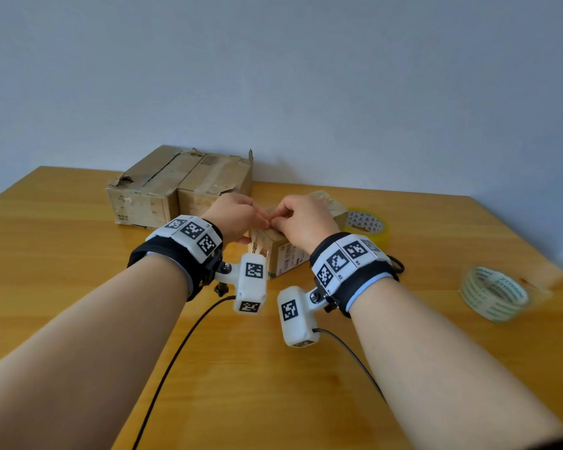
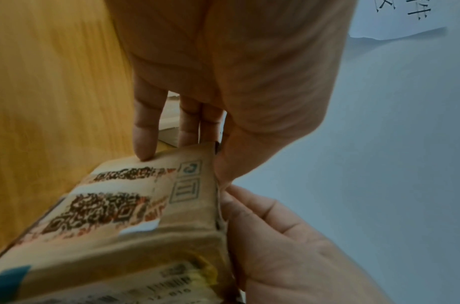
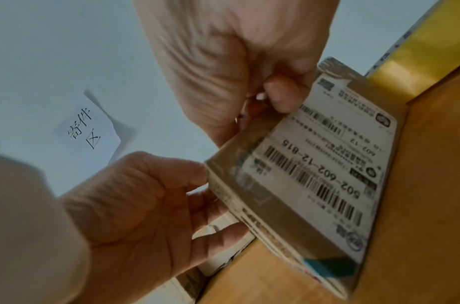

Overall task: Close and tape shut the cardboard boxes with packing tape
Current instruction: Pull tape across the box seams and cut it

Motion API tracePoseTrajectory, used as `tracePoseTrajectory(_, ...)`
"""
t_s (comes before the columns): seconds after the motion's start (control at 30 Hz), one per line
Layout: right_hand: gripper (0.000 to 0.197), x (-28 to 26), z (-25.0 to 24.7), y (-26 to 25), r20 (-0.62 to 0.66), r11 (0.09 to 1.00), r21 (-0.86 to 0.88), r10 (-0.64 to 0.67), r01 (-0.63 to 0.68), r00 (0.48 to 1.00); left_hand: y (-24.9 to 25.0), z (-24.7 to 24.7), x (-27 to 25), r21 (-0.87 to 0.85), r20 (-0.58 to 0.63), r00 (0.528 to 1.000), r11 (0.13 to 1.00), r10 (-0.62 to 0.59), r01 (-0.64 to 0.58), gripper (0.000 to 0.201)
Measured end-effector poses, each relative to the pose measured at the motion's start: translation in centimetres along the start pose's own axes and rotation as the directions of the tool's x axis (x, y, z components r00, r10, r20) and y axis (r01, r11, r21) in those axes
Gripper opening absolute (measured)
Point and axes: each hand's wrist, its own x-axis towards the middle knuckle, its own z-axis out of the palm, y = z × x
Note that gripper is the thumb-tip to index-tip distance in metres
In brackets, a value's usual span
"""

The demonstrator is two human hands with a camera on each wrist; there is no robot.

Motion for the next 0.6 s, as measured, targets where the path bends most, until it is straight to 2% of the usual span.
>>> tracePoseTrajectory(0.1, 0.007, -0.2, 0.5, 0.3, -0.026, 1.000, 0.019, 0.008, -0.007, 1.000, -0.5, -0.1, 0.1, -0.029, -0.001, 1.000, 1.000, 0.000, 0.000, 0.010)
tracePoseTrajectory(0.17, 0.007, -0.3, 0.5, 0.5, -0.057, 0.996, 0.093, 0.007, -0.002, 0.998, -0.7, -0.2, 0.0, -0.070, 0.002, 1.000, 0.998, 0.000, 0.000, 0.006)
tracePoseTrajectory(0.23, 0.006, -0.6, -0.1, 0.8, -0.157, 0.971, 0.240, 0.040, -0.002, 0.987, -1.0, -0.2, -0.3, -0.124, -0.003, 1.000, 0.992, 0.015, -0.015, 0.008)
tracePoseTrajectory(0.33, 0.008, -0.9, -1.4, 1.6, -0.337, 0.917, 0.400, 0.159, -0.012, 0.928, -1.2, -0.1, -0.3, -0.164, -0.042, 0.997, 0.984, 0.064, -0.070, 0.010)
tracePoseTrajectory(0.4, 0.011, -0.9, -2.0, 2.3, -0.389, 0.916, 0.400, 0.191, -0.022, 0.901, -1.1, 0.0, -0.1, -0.167, -0.066, 0.994, 0.981, 0.092, -0.102, 0.006)
tracePoseTrajectory(0.6, 0.014, -0.7, -2.9, 3.4, -0.428, 0.927, 0.370, 0.230, -0.063, 0.874, -0.1, 0.0, 0.4, -0.146, -0.095, 0.989, 0.982, 0.109, -0.122, 0.008)
